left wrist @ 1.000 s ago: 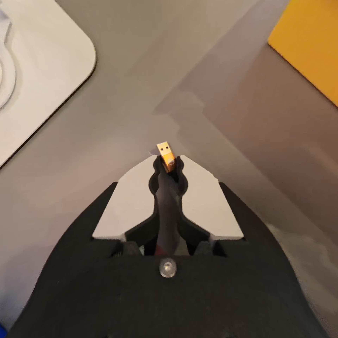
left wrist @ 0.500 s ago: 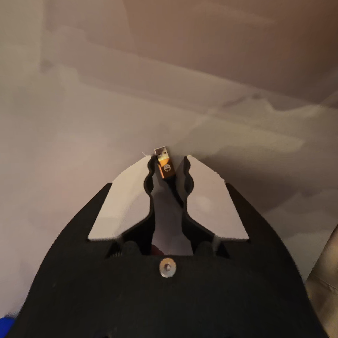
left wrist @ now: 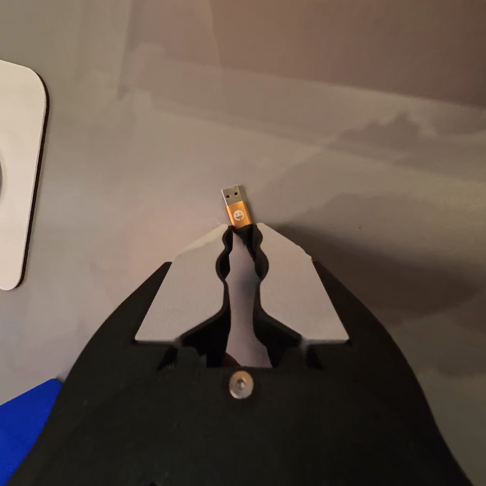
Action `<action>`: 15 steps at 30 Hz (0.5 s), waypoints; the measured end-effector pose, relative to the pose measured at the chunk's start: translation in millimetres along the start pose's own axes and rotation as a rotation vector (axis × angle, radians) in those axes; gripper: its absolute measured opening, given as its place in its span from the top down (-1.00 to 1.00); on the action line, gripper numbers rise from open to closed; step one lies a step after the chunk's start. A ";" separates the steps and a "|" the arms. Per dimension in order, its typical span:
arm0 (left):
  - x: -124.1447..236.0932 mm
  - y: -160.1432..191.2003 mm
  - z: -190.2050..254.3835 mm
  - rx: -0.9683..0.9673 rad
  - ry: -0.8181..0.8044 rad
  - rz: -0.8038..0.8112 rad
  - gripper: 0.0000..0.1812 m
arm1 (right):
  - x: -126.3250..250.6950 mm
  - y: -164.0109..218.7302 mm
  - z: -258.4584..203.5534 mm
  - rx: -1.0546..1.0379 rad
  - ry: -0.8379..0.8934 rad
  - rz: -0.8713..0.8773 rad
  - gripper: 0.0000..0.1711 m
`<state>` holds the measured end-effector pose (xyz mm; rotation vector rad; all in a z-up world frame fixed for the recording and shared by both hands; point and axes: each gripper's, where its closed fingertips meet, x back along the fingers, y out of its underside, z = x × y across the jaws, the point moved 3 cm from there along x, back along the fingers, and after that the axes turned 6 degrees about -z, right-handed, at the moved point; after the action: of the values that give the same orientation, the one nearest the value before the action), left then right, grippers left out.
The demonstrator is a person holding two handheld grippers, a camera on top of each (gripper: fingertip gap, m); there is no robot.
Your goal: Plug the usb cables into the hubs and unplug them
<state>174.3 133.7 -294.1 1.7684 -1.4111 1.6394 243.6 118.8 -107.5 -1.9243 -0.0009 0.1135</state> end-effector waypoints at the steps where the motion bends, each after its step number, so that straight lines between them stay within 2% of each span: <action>1: 0.0 0.7 -0.3 0.007 -0.005 0.014 0.85 | 0.6 -0.8 -0.5 0.001 -0.001 0.003 0.21; 5: 4.6 4.6 -1.9 0.021 -0.005 0.041 0.86 | 1.7 -0.9 -0.3 -0.006 -0.013 0.012 0.21; 8: 24.6 0.8 -9.2 0.030 0.030 0.100 0.86 | 0.3 0.0 -4.3 -0.001 -0.044 0.006 0.21; 15: 129.2 -24.6 -27.1 -0.034 0.143 0.370 0.86 | -8.6 7.1 -18.1 0.049 -0.132 -0.040 0.21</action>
<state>158.5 111.7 -162.6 1.3987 -1.7624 1.8650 236.0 98.9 -107.2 -1.8640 -0.1240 0.2110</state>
